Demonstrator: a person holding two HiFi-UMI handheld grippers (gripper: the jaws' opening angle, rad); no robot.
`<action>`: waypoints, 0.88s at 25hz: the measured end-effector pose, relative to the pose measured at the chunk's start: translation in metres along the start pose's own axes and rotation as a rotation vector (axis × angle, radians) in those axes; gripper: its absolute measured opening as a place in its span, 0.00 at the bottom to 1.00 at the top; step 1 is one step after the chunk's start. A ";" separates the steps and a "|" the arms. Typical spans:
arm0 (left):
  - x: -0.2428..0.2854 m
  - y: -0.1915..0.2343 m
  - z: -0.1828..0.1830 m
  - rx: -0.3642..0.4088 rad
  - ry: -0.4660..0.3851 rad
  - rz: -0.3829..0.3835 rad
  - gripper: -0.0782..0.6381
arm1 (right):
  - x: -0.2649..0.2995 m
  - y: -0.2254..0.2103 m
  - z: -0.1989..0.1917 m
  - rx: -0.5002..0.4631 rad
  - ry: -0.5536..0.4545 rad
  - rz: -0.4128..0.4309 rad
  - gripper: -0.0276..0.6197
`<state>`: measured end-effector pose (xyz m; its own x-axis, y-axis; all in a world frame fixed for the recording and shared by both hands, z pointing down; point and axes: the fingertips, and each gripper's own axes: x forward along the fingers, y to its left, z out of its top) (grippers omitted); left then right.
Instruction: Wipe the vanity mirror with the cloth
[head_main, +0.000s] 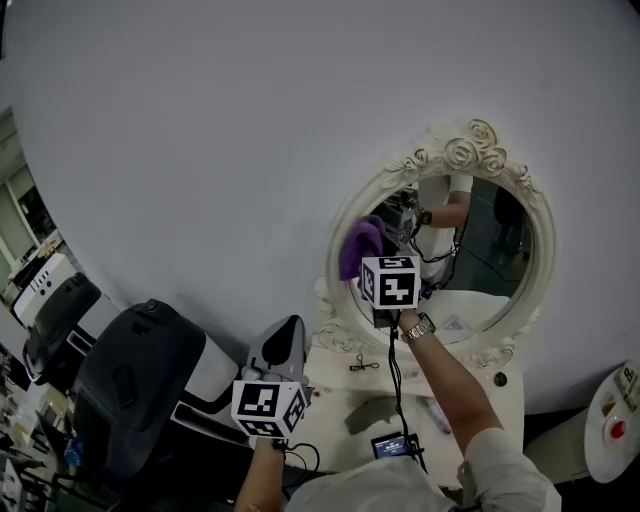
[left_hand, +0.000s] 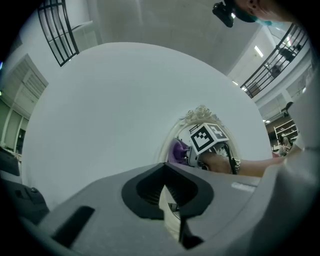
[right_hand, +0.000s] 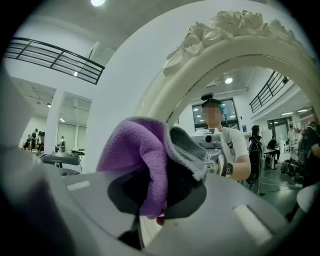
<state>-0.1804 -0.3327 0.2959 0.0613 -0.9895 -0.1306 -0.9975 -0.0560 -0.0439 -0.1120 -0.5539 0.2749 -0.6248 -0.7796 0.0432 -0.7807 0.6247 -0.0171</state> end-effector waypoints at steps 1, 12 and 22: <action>0.004 -0.005 0.000 0.002 0.001 -0.013 0.11 | -0.002 -0.004 0.000 -0.002 0.000 -0.006 0.13; 0.053 -0.105 -0.009 -0.010 0.012 -0.267 0.11 | -0.076 -0.123 -0.003 0.002 -0.008 -0.192 0.13; 0.077 -0.186 -0.017 -0.012 0.026 -0.435 0.11 | -0.153 -0.243 -0.017 0.054 -0.001 -0.408 0.14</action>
<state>0.0091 -0.4009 0.3107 0.4749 -0.8766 -0.0772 -0.8795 -0.4696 -0.0776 0.1739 -0.5858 0.2890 -0.2639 -0.9629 0.0562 -0.9639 0.2612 -0.0514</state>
